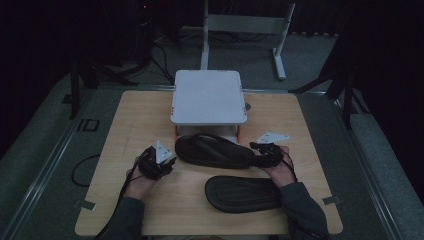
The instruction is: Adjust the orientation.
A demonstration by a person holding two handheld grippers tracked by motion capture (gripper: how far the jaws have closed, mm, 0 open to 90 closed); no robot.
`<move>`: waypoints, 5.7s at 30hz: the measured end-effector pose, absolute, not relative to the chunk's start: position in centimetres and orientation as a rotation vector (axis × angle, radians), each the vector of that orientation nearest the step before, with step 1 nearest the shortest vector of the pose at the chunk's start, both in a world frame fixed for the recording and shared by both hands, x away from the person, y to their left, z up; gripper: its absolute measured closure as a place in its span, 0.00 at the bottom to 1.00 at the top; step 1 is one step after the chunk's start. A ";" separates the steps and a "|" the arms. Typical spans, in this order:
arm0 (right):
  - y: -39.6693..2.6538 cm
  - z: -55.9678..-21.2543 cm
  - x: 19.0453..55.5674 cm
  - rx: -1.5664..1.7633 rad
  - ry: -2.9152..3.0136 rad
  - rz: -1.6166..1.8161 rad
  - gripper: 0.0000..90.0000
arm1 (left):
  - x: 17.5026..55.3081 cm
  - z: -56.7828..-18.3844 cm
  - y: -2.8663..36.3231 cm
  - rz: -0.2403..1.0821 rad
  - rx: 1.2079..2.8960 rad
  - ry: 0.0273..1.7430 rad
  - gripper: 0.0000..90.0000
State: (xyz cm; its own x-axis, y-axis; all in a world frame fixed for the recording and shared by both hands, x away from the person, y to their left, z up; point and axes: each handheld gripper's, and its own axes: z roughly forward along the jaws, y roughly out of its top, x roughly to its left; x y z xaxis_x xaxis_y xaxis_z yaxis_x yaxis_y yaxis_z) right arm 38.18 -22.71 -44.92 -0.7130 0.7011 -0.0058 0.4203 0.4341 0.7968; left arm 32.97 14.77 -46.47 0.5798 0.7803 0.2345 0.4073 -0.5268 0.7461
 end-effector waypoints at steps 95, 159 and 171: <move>-26.6 -42.8 31.6 0.999 2.248 1.209 0.45 | 22.8 -45.7 4.8 0.679 2.138 0.332 0.72; -18.4 -44.9 33.0 0.397 2.363 0.878 0.59 | 27.8 -47.7 9.8 0.637 2.081 0.739 0.73; -22.2 -45.2 31.3 0.578 2.410 1.008 0.79 | 27.9 -47.6 10.1 0.646 2.071 0.761 0.73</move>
State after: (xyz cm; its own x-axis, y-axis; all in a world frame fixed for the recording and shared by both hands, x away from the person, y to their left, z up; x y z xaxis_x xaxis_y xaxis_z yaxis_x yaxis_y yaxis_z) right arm 31.27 -22.18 -45.18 -0.8048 0.5378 -0.2512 0.1989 0.6430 0.7396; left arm 27.93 10.10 -47.63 0.6860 0.7064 0.1746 0.2868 -0.4830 0.8273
